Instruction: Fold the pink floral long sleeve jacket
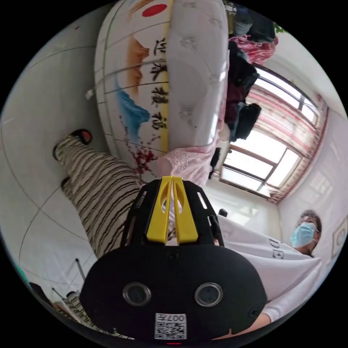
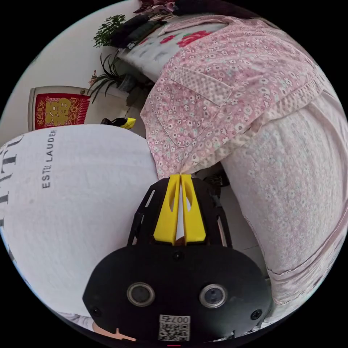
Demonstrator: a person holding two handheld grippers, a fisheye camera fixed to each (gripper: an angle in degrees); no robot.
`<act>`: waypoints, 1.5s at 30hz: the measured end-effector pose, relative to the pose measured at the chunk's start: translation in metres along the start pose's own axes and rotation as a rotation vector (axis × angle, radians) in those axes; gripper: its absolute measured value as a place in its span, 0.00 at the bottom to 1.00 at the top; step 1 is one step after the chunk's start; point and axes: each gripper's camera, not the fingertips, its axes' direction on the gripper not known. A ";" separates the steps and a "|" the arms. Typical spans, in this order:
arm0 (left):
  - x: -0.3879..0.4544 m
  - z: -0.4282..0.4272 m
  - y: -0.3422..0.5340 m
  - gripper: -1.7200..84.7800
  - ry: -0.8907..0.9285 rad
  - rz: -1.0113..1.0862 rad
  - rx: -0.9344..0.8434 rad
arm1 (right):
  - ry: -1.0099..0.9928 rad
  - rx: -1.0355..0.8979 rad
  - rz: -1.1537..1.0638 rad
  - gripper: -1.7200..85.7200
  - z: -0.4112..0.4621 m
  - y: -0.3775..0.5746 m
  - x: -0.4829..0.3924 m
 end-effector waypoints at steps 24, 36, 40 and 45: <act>0.375 0.496 -0.242 0.15 -0.824 0.998 -0.165 | 0.345 0.586 0.476 0.06 -0.263 -0.211 0.180; 0.266 0.653 -0.239 0.01 -1.324 1.218 -0.101 | 0.464 0.588 0.498 0.07 -0.263 -0.320 0.238; 0.250 0.647 -0.281 0.01 -1.253 1.086 -0.065 | 0.362 0.596 0.487 0.07 -0.283 -0.355 0.251; 0.230 0.647 -0.290 0.05 -1.134 0.967 -0.052 | 0.280 0.674 0.552 0.07 -0.306 -0.348 0.224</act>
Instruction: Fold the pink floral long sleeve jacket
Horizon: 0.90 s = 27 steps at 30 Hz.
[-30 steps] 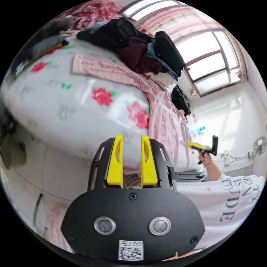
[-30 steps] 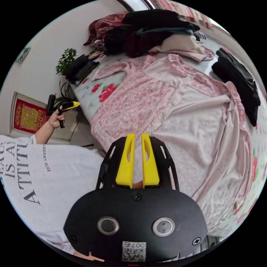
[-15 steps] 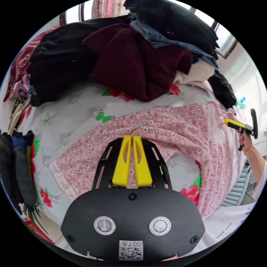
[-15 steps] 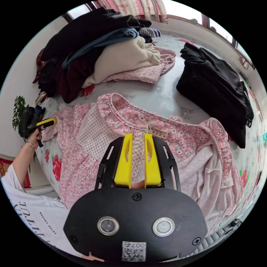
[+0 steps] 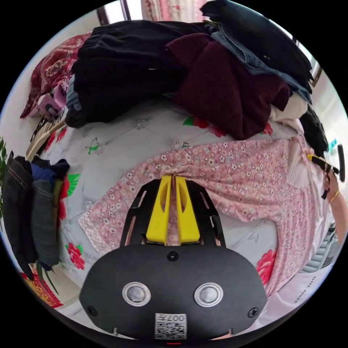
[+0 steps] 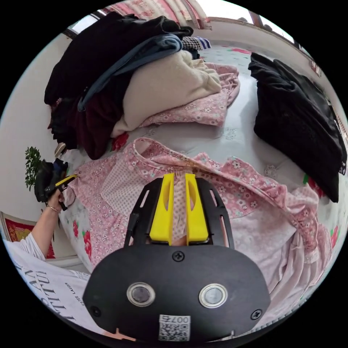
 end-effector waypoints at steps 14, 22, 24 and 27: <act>0.098 -0.079 0.238 0.07 0.089 -0.161 0.058 | 0.354 0.162 0.610 0.10 -0.290 0.361 0.212; 0.255 -0.087 0.288 0.05 0.309 -0.019 -0.019 | 0.311 0.235 0.980 0.12 -0.357 0.503 0.370; 0.271 -0.091 0.296 0.04 0.345 -0.027 -0.042 | 0.302 0.239 0.913 0.13 -0.358 0.498 0.385; 0.288 -0.097 0.314 0.02 0.377 -0.052 -0.062 | 0.300 0.152 0.800 0.12 -0.342 0.483 0.397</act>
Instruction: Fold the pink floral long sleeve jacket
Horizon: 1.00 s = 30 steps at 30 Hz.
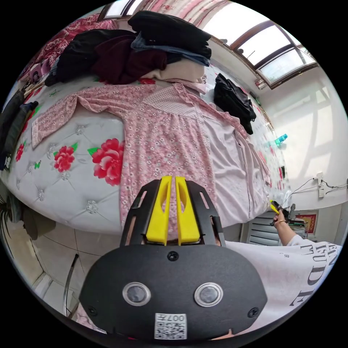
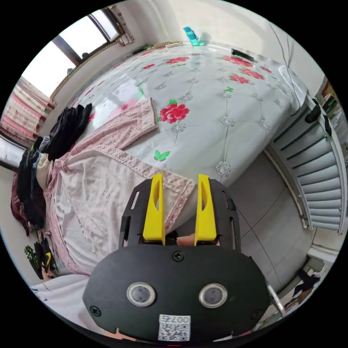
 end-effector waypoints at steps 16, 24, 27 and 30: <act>0.027 0.021 0.098 0.04 0.060 0.045 -0.029 | -0.826 0.018 -1.137 0.02 -0.171 0.127 -0.320; -0.036 0.061 0.095 0.05 0.159 0.027 -0.112 | -1.021 -0.532 -1.495 0.08 -0.077 0.352 -0.539; -0.064 0.082 0.097 0.06 0.196 0.008 -0.146 | -0.716 -0.393 -1.432 0.09 -0.045 0.324 -0.518; -0.091 0.090 0.103 0.07 0.236 -0.034 -0.160 | -0.378 -0.267 -1.183 0.10 0.001 0.242 -0.459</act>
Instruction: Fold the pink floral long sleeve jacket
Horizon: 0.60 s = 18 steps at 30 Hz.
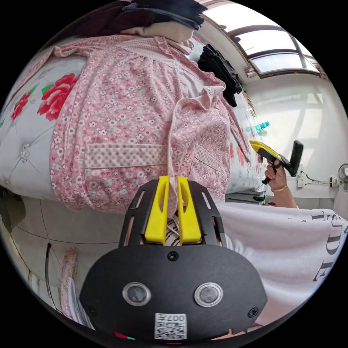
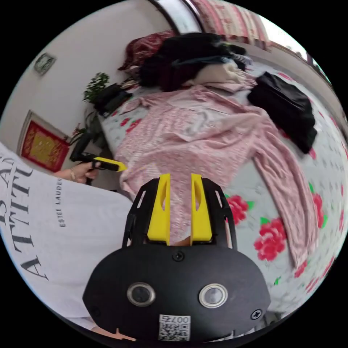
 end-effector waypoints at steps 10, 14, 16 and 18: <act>-0.012 -0.037 0.058 0.10 -0.104 -0.215 0.155 | 0.343 -0.281 0.340 0.12 0.042 0.077 0.246; 0.002 -0.022 0.095 0.11 -0.119 -0.354 0.230 | 0.322 -0.300 0.208 0.06 0.046 0.082 0.262; 0.007 -0.007 0.112 0.12 -0.122 -0.428 0.247 | 0.436 -0.355 0.144 0.04 0.046 0.089 0.274; 0.012 0.000 0.122 0.12 -0.122 -0.457 0.257 | 0.538 -0.369 0.119 0.04 0.029 0.103 0.306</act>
